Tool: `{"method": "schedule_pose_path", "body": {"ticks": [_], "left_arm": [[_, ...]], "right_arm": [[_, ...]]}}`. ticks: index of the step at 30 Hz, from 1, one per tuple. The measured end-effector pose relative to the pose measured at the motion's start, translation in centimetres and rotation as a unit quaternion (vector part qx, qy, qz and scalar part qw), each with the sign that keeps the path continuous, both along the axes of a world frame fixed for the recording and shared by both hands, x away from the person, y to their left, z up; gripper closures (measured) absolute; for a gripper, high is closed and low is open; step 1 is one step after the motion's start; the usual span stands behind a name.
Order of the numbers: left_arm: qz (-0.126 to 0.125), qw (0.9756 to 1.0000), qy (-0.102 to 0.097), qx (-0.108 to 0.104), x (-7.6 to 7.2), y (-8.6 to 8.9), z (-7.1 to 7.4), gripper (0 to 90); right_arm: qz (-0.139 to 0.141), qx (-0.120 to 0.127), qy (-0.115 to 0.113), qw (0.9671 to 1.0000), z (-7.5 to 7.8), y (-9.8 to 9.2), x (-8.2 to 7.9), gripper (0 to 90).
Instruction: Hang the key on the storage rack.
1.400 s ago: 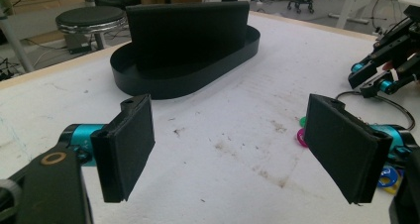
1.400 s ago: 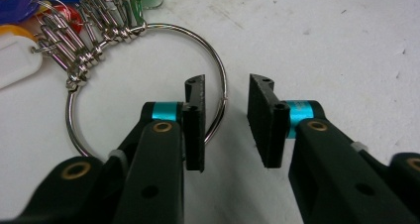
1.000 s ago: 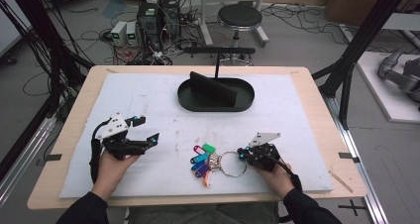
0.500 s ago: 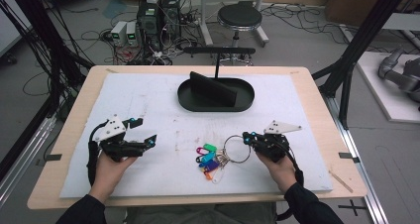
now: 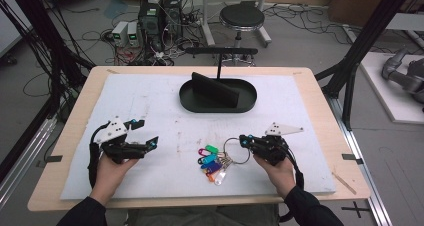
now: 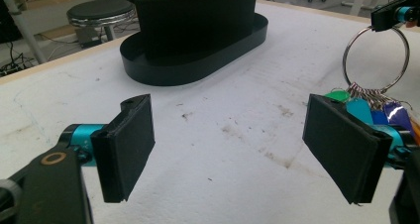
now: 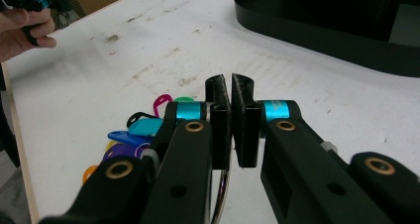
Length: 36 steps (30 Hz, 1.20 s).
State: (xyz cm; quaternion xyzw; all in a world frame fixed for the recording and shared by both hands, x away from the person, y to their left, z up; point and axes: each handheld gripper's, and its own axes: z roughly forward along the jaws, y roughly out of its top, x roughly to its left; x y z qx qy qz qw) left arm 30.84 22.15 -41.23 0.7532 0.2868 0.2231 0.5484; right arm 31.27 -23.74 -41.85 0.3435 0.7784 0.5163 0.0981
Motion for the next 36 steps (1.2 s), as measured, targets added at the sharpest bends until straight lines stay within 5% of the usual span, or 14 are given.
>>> {"method": "schedule_pose_path", "body": {"ticks": [16,36], "left_arm": [[-0.003,1.0,0.0,0.001,0.0,-0.1,0.0,20.1],[-0.002,1.0,0.004,-0.005,-0.1,0.4,-0.1,20.1]], "right_arm": [[0.011,-0.015,0.02,0.9996,-0.3,0.1,0.1,86.7],[0.04,-0.017,-0.047,0.9979,3.9,-0.8,0.7,87.7]]}}
